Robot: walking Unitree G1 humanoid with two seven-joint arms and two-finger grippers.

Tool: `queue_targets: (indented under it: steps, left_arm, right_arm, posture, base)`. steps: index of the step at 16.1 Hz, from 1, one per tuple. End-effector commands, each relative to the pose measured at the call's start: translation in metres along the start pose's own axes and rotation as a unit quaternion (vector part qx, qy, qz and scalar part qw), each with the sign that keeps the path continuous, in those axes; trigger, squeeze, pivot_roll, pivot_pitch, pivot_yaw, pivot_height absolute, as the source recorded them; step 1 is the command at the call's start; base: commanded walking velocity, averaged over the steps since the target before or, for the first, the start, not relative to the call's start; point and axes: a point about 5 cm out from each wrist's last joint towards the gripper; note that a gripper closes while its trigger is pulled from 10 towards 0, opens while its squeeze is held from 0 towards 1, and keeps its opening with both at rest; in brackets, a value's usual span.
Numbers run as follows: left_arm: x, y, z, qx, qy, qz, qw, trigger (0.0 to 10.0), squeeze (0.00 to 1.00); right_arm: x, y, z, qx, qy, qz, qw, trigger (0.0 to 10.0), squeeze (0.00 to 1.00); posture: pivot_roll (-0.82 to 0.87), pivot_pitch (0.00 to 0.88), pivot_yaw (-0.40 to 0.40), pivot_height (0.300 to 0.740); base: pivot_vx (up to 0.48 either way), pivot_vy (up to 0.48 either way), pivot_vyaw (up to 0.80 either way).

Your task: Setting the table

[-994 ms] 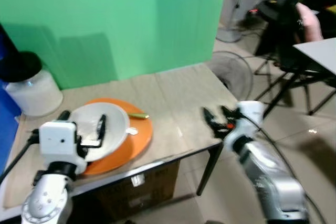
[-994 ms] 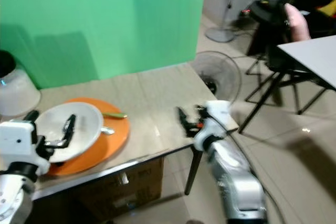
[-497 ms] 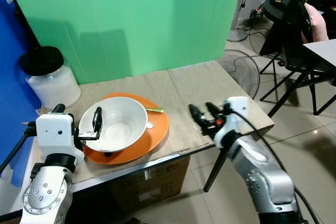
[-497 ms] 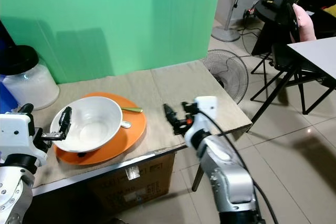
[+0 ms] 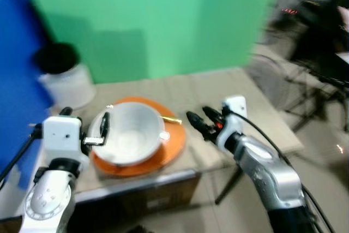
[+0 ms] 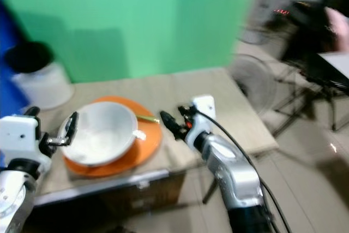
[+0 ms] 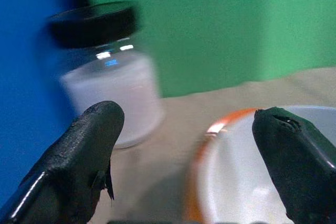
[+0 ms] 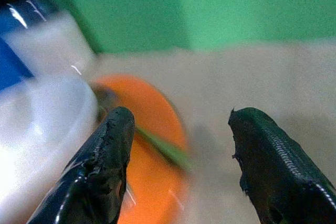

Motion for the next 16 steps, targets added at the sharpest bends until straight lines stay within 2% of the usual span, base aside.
queue_targets:
  steps: [1, 4, 5, 6, 9, 10, 12, 16]
  left_arm:
    - [0.001, 0.003, 0.005, -0.001, -0.008, 0.002, 1.000, 10.0, 0.00]
    - [0.004, -0.001, 0.013, -0.001, -0.047, -0.011, 0.999, 10.0, 0.00]
    - [0.006, 0.000, 0.012, -0.002, -0.052, -0.010, 0.999, 10.0, 0.00]
    - [0.009, 0.000, 0.011, 0.000, -0.052, -0.013, 0.999, 10.0, 0.00]
    - [0.011, 0.002, 0.007, -0.006, -0.062, -0.021, 0.998, 10.0, 0.00]
    - [0.012, 0.003, 0.010, -0.008, -0.098, -0.036, 0.994, 10.0, 0.00]
    - [0.010, 0.004, 0.013, -0.003, -0.142, -0.053, 0.988, 10.0, 0.00]
    - [0.003, 0.006, 0.018, 0.005, -0.214, -0.088, 0.973, 10.0, 0.00]
  right_arm:
    - [-0.005, 0.001, 0.007, 0.000, 0.005, -0.003, 1.000, 10.0, 0.00]
    - [-0.002, 0.008, 0.014, 0.009, 0.026, -0.005, 1.000, 10.0, 0.00]
    - [0.002, 0.009, 0.017, 0.013, 0.036, -0.022, 0.999, 10.0, 0.09]
    - [0.006, 0.010, 0.019, 0.021, 0.046, -0.028, 0.998, 10.0, 0.99]
    - [0.016, 0.018, 0.020, 0.047, 0.102, -0.045, 0.993, 10.0, 1.00]
    - [0.024, 0.024, 0.021, 0.054, 0.130, -0.066, 0.988, 10.0, 1.00]
    - [0.033, 0.028, 0.019, 0.061, 0.144, -0.079, 0.985, 10.0, 1.00]
    - [0.055, 0.039, 0.004, 0.065, 0.189, -0.091, 0.976, 10.0, 1.00]
  posture:
    - [-0.01, 0.000, 0.002, 0.740]
    - [-0.01, 0.000, -0.001, 0.740]
    - [-0.01, 0.000, 0.001, 0.740]
    - [-0.02, 0.000, 0.006, 0.740]
    - [-0.04, 0.000, 0.004, 0.740]
    - [-0.04, 0.000, 0.002, 0.740]
    - [-0.04, 0.000, -0.010, 0.740]
    - [-0.03, 0.000, -0.031, 0.740]
  base:
    - [0.000, 0.000, 0.00]
    - [0.000, 0.000, 0.00]
    - [0.000, 0.000, 0.00]
    - [0.000, 0.000, 0.00]
    - [0.000, 0.000, 0.00]
    - [0.000, 0.000, 0.00]
    - [0.000, 0.000, 0.00]
    - [0.000, 0.000, 0.00]
Point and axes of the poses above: a point about 5 cm out from each wrist's last joint towards the gripper, its own x axis pointing out of the wrist towards the gripper, its own y axis along the axis of the wrist's last joint, z = x × y, and after that the axes turned 15 degrees about -x, right-handed
